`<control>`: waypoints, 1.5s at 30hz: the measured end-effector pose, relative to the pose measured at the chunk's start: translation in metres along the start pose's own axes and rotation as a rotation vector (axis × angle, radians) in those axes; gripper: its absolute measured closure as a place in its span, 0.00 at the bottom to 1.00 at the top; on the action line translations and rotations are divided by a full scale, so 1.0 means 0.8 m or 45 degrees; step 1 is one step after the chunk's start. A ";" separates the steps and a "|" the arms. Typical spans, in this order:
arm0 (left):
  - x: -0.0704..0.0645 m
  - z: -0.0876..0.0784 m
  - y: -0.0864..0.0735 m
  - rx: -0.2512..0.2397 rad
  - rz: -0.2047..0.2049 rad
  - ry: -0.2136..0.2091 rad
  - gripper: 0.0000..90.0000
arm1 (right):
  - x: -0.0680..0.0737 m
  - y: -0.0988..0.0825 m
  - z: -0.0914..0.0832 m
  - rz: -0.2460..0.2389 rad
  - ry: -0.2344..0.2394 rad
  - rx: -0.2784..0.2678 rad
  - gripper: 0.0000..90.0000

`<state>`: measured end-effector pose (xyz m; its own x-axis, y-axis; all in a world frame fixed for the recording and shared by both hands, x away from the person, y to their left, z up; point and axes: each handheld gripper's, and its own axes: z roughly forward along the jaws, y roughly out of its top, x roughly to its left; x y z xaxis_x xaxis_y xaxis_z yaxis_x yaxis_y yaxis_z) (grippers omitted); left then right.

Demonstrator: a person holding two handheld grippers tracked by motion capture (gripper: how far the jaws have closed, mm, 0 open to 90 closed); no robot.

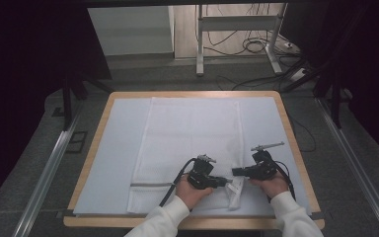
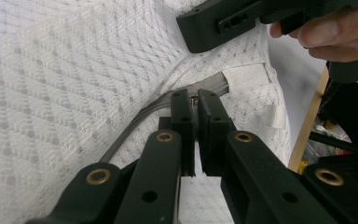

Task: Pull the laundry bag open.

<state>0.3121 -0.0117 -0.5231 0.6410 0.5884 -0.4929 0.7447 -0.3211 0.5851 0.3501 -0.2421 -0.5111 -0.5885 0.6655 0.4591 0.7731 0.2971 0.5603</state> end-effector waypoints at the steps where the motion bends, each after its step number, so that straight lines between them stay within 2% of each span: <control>1: 0.001 0.000 0.000 0.002 0.000 0.005 0.97 | 0.000 0.000 0.000 0.001 -0.001 0.002 0.97; 3: 0.003 0.000 -0.001 0.000 0.006 0.028 0.97 | 0.000 0.000 0.000 -0.004 -0.006 0.003 0.97; 5: 0.006 0.000 -0.003 -0.008 -0.026 -0.001 0.97 | -0.001 0.000 -0.001 -0.003 -0.007 0.000 0.97; 8: 0.006 -0.002 -0.004 -0.008 -0.011 0.010 0.97 | -0.001 0.000 -0.001 -0.006 -0.003 0.003 0.97; 20: 0.008 -0.005 -0.006 -0.001 -0.007 0.020 0.97 | 0.000 0.000 0.000 -0.012 -0.009 0.005 0.97; 23: 0.010 -0.006 -0.008 -0.004 -0.022 0.023 0.97 | -0.001 0.000 0.000 -0.014 -0.011 0.001 0.97; 32: 0.015 -0.014 -0.011 0.000 -0.012 0.034 0.97 | 0.000 0.000 0.000 -0.014 -0.011 0.003 0.97; 36: 0.019 -0.017 -0.014 -0.009 -0.031 0.029 0.97 | 0.000 0.000 0.000 -0.015 -0.011 -0.001 0.97; 45: 0.021 -0.023 -0.017 -0.006 -0.020 0.039 0.97 | 0.000 0.000 0.000 -0.013 -0.011 -0.005 0.97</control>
<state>0.3094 0.0161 -0.5279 0.6235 0.6156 -0.4820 0.7535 -0.3084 0.5807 0.3501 -0.2420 -0.5110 -0.5942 0.6683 0.4475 0.7662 0.3011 0.5677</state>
